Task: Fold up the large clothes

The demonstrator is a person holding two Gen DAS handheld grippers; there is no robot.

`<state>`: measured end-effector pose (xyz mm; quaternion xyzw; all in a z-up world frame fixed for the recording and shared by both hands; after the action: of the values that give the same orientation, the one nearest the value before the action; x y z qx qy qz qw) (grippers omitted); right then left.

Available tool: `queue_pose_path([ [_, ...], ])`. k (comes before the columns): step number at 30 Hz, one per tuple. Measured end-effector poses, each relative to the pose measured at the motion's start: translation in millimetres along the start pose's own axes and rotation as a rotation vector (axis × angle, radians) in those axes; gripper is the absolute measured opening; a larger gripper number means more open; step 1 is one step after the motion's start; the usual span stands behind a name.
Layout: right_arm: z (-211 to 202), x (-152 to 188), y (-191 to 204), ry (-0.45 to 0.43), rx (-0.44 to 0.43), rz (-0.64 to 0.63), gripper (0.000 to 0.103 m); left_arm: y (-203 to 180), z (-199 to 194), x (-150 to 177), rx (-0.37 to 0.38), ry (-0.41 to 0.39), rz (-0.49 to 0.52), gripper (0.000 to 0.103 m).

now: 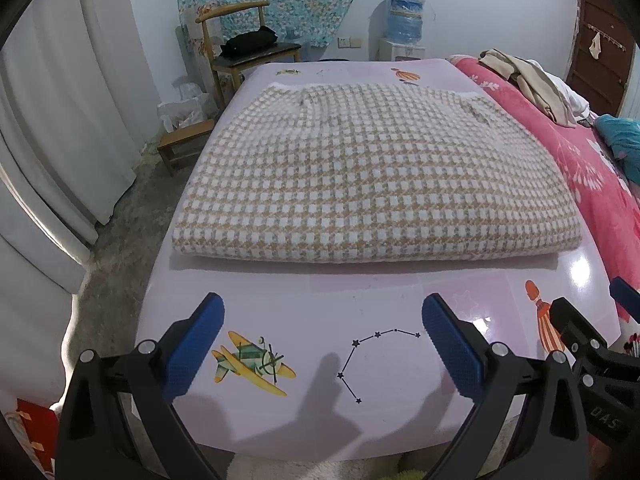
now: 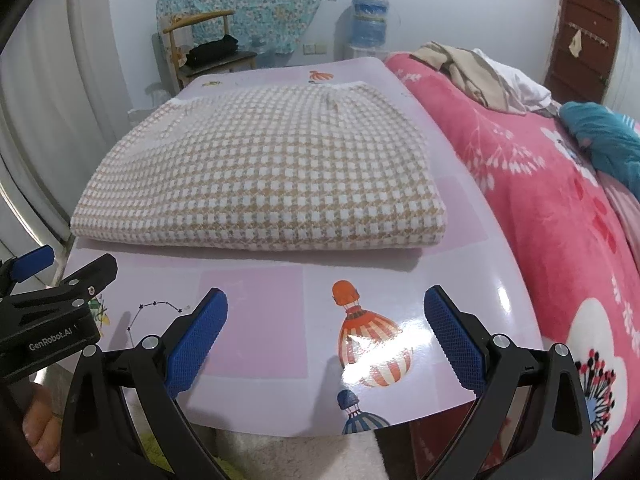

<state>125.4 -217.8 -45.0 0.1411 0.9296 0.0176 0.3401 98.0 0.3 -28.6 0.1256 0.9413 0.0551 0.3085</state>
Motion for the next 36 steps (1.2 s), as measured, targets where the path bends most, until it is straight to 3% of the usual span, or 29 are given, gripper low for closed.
queue_pose_path([
  [36, 0.1, 1.5, 3.3, -0.001, 0.009, -0.021, 0.095, 4.4, -0.6, -0.9, -0.005, 0.001, -0.012, 0.097],
])
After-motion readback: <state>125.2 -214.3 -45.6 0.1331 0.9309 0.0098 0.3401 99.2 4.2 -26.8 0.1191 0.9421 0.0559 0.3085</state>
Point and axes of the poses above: each gripper's, at about its wrist camera, not at the fingertips, and z roughly the way its jaws point, y to its left, x to its underside, the point moved 5 cm from there along z, roughly the way its jaws point, and after that the axes turned 11 degrees about z, right-handed, at the moved point
